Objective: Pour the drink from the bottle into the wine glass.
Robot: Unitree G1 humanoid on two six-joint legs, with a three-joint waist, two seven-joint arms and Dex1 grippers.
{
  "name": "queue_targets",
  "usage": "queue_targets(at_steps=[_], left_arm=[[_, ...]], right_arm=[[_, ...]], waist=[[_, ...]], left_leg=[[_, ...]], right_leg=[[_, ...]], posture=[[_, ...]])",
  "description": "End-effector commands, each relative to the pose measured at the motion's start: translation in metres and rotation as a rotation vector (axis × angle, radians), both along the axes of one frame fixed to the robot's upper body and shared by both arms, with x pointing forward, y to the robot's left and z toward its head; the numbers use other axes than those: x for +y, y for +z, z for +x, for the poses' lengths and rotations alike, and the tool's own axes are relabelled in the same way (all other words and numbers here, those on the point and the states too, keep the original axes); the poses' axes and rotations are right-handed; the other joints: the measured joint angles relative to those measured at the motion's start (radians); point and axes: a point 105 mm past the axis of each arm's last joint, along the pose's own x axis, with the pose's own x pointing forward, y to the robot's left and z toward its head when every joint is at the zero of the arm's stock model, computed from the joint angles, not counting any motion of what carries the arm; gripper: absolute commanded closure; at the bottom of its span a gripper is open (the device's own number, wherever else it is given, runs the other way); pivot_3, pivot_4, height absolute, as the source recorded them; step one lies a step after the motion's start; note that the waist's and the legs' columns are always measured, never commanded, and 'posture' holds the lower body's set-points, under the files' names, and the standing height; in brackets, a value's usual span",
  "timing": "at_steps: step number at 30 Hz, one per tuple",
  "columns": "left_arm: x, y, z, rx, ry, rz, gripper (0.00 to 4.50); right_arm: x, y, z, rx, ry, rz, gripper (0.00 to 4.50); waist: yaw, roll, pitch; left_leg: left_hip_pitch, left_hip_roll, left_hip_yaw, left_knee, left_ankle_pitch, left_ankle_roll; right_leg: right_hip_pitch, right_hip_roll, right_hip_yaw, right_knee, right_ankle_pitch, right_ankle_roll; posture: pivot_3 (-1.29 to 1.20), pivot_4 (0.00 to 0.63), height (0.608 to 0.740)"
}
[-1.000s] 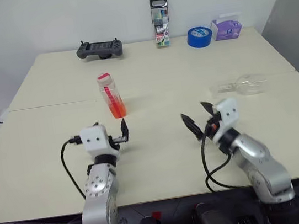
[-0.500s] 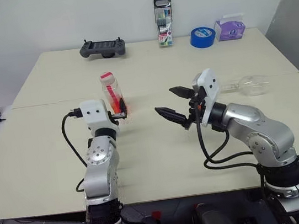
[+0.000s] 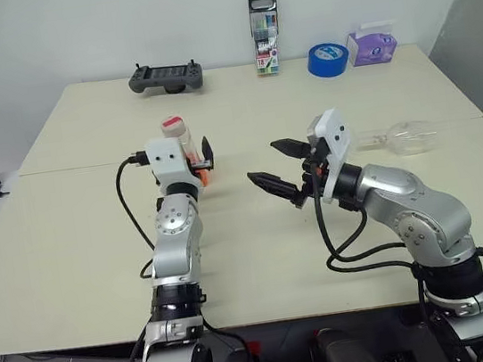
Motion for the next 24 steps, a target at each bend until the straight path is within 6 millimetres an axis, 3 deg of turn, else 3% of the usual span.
queue_targets(at_steps=[1,24], left_arm=[[-0.002,0.011,0.003,-0.048,0.018,0.012,0.01],[0.0,0.014,0.017,-0.088,0.056,-0.001,0.01]], right_arm=[[0.002,0.01,-0.007,-0.052,0.012,0.016,0.0],[0.005,0.001,-0.011,-0.027,0.014,0.047,0.0]], waist=[[0.0,0.0,0.0],[0.0,0.0,0.0]], left_leg=[[0.0,0.0,0.0,0.0,0.0,0.0],[0.0,0.0,-0.001,0.0,0.0,0.0]], right_leg=[[0.0,0.0,0.0,0.0,0.0,0.0],[0.0,-0.001,-0.001,0.0,0.0,0.0]], posture=[[0.0,0.15,0.74],[0.0,0.15,0.74]])
